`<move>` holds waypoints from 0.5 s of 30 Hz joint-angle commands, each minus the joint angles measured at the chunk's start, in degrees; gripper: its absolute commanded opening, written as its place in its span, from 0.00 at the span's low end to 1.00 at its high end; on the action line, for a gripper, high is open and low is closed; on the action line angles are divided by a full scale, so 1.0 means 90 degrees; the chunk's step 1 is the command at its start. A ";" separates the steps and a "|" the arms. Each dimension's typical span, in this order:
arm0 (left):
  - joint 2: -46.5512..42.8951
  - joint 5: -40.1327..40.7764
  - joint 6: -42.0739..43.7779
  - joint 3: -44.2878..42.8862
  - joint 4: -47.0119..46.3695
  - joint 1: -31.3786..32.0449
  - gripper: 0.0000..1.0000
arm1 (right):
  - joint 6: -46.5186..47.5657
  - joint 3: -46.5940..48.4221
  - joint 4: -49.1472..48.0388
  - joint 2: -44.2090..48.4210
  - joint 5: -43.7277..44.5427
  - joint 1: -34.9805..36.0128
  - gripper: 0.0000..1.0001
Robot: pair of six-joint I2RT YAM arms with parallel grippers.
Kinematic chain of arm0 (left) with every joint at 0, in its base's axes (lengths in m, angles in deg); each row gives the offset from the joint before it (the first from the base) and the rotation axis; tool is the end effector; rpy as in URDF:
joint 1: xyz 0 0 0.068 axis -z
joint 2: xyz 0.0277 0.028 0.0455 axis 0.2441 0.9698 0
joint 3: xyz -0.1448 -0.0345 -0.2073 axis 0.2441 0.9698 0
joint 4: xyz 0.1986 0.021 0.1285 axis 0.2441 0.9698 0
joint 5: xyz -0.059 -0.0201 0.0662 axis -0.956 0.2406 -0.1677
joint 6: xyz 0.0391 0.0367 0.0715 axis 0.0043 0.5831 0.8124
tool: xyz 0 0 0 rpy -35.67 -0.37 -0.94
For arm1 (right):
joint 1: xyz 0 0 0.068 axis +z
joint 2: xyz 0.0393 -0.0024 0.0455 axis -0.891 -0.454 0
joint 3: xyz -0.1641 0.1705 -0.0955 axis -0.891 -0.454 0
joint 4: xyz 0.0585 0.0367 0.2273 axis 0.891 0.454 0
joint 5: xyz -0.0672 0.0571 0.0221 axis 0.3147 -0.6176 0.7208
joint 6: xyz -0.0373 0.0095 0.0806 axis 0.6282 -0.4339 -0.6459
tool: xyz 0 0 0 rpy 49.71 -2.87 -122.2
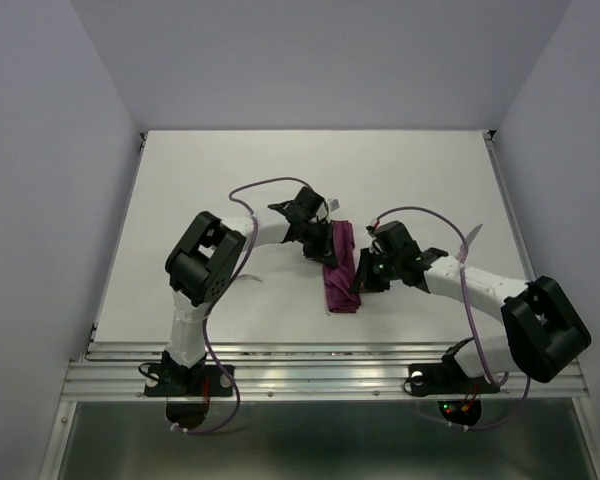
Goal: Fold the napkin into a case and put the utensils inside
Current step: Smooth out the smaller rectangle-folded napkin at the center of the board.
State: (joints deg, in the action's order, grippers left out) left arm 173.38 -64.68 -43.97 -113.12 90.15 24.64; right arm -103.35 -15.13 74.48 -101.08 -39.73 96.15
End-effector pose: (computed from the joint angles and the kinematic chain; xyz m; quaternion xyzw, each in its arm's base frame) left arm 0.3041 -0.2955 0.1249 0.1732 0.8971 -0.3830 0.1362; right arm 0.2065 0.1649 0.1373 -0.0226 0.9412 0.2968 0.1597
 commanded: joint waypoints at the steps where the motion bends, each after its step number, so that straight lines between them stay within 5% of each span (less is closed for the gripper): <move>1: -0.0043 -0.0017 0.0141 -0.0240 -0.0015 -0.0030 0.00 | 0.0083 0.0176 -0.0019 0.0078 -0.0029 0.0145 0.08; 15: 0.0162 0.0013 0.0219 -0.0367 0.0024 -0.0098 0.00 | -0.0210 -0.0177 -0.0791 -0.0977 -0.0156 0.0477 0.07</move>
State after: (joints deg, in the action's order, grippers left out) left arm 173.97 -64.92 -43.53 -113.67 90.22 24.33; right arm -104.77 -16.68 69.93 -107.77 -41.04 99.08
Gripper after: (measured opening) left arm 0.025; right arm 0.067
